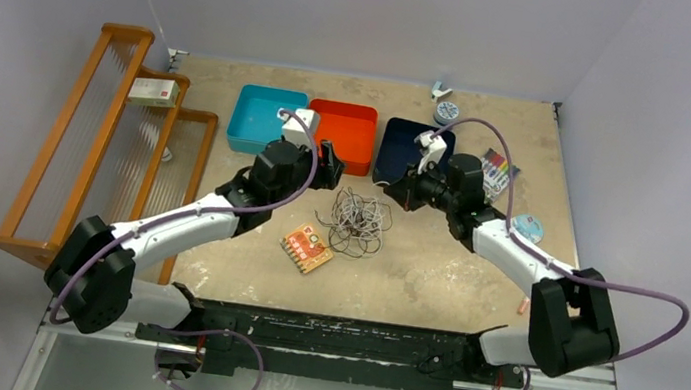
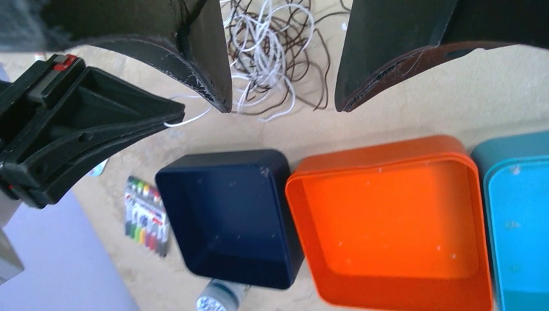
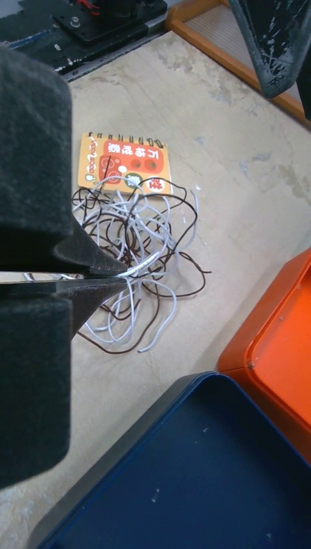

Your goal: Untangle the cables

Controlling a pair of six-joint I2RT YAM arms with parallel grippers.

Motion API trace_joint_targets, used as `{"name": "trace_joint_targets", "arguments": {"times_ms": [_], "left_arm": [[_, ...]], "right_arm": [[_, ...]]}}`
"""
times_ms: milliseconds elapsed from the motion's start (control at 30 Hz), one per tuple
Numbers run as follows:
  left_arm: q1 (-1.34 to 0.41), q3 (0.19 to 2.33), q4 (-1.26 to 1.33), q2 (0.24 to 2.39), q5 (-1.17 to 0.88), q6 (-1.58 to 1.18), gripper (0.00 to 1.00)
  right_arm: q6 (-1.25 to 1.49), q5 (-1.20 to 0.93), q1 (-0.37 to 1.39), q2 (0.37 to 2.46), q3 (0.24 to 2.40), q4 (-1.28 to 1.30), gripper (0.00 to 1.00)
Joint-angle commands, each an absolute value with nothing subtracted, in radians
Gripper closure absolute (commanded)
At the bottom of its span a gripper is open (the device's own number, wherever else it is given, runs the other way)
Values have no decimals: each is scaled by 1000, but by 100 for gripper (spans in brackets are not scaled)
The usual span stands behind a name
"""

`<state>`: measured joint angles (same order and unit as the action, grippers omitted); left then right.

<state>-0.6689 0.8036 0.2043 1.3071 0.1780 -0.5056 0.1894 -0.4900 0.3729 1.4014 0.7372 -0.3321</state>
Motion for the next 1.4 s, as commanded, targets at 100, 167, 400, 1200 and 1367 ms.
{"name": "trace_joint_targets", "arguments": {"times_ms": [100,167,400,1200,1367], "left_arm": [[-670,736,516,1237,159,-501,41],[-670,652,654,1206,144,-481,40],[-674,537,893,1238,18,-392,40],[-833,598,1231,1625,-51,-217,25],[-834,657,1271,1713,-55,-227,25]], "right_arm": [[131,-509,377,1341,833,-271,100],[130,-504,377,1327,846,-263,100],[160,-492,377,1290,877,-258,100],[189,-569,377,1316,925,-277,100],[193,-587,377,1317,929,-276,100]]}}
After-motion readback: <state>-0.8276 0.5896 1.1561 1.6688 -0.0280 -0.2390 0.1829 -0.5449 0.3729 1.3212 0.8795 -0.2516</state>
